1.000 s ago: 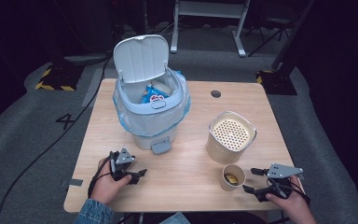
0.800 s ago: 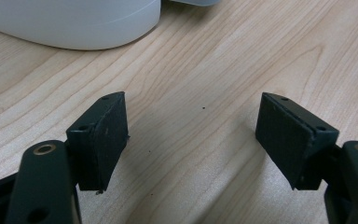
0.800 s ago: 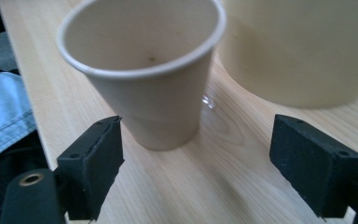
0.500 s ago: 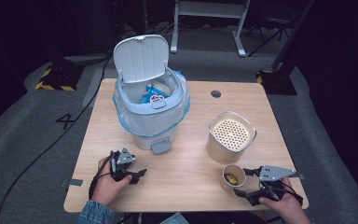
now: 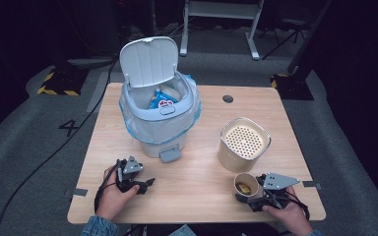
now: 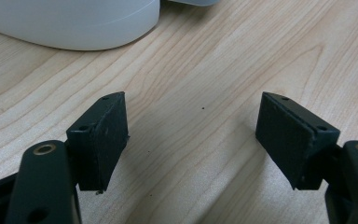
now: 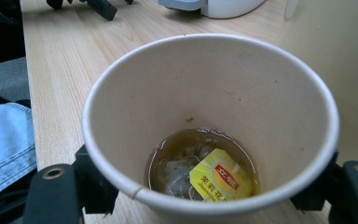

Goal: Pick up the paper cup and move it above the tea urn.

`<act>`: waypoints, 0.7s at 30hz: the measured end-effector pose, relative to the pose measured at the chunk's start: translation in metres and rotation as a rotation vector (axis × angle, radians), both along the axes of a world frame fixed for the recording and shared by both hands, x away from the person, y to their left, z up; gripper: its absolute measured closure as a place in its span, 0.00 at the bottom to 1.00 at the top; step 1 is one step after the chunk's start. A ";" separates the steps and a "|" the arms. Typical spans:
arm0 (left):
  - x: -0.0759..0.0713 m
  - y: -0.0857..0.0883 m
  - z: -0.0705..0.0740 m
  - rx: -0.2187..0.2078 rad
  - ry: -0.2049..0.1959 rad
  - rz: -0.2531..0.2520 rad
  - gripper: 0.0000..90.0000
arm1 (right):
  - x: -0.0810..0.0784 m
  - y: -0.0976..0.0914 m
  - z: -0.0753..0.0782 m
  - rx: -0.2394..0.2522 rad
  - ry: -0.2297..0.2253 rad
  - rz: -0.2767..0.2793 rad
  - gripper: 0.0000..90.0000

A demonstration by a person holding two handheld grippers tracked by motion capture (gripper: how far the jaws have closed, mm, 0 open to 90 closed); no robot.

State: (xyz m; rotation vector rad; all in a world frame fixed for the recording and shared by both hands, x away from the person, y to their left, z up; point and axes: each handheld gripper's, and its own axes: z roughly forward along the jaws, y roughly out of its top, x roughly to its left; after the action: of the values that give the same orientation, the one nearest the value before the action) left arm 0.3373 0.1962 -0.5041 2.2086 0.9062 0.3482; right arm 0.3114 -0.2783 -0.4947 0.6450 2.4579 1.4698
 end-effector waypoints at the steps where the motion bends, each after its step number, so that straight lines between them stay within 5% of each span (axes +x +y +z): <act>1: 0.000 0.000 0.000 -0.001 0.001 0.000 0.28 | 0.000 0.000 0.000 0.002 -0.002 0.003 0.31; 14: 0.001 0.001 0.000 -0.007 0.006 -0.007 0.28 | 0.001 -0.008 0.023 0.011 -0.015 0.048 0.33; 21: 0.002 0.001 0.000 0.000 0.003 -0.013 0.28 | 0.002 -0.014 0.041 -0.001 0.049 0.061 0.34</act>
State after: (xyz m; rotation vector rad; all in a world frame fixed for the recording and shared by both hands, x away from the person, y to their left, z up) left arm 0.3394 0.1969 -0.5039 2.2143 0.8930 0.3383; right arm 0.3136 -0.2925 -0.4533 0.6183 2.5371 1.4917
